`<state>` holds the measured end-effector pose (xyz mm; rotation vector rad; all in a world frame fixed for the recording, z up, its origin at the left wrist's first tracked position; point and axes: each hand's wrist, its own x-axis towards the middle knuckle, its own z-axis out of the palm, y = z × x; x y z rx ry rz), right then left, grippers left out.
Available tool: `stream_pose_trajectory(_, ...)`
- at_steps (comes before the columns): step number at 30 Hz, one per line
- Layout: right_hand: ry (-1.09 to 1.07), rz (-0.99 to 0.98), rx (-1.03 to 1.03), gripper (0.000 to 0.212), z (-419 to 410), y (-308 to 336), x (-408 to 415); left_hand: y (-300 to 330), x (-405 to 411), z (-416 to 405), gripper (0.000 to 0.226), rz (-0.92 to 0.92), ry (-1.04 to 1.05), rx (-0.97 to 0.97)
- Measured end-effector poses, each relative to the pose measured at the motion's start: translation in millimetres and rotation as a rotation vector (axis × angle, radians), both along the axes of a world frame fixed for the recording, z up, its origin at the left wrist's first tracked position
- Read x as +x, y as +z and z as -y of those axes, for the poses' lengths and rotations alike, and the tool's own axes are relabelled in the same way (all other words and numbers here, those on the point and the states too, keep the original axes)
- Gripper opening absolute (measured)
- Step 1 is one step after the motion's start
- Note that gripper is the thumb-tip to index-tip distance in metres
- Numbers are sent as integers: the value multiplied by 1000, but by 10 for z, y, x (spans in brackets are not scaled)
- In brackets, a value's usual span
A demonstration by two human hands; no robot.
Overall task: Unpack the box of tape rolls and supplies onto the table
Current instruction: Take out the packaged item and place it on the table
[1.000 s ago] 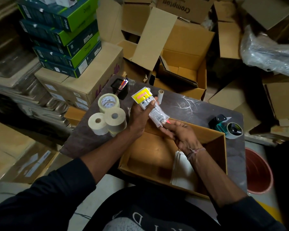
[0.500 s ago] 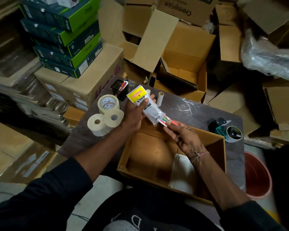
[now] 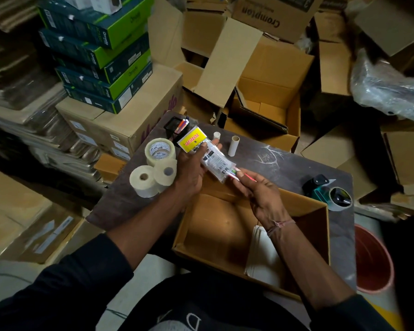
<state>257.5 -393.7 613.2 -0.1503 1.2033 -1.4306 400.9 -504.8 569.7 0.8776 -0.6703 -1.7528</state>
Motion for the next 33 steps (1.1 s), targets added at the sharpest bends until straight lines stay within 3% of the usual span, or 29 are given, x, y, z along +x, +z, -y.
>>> stream_pose_trajectory(7,135,-337,-30,32,138,190,-119,45,449,355,27,-78,164,95)
stream_pose_trajectory(12,192,-741,-93,25,364,325,-218,-157,910,582,37,-31,244,223)
stream_pose_trajectory(15,182,-952,-111,20,713,259,-123,-213,1101,567,36,40,299,248)
stream_pose_trajectory(21,119,-1419,-181,16,1840,42,370,-191,1317,433,10,133,295,202)
stream_pose_trajectory(27,443,-1865,-204,19,2799,-242,761,-190,1549,332,15,189,226,198)
stream_pose_trajectory(33,751,-1950,-96,21,3242,-565,1000,-311,1772,203,7,165,210,235)
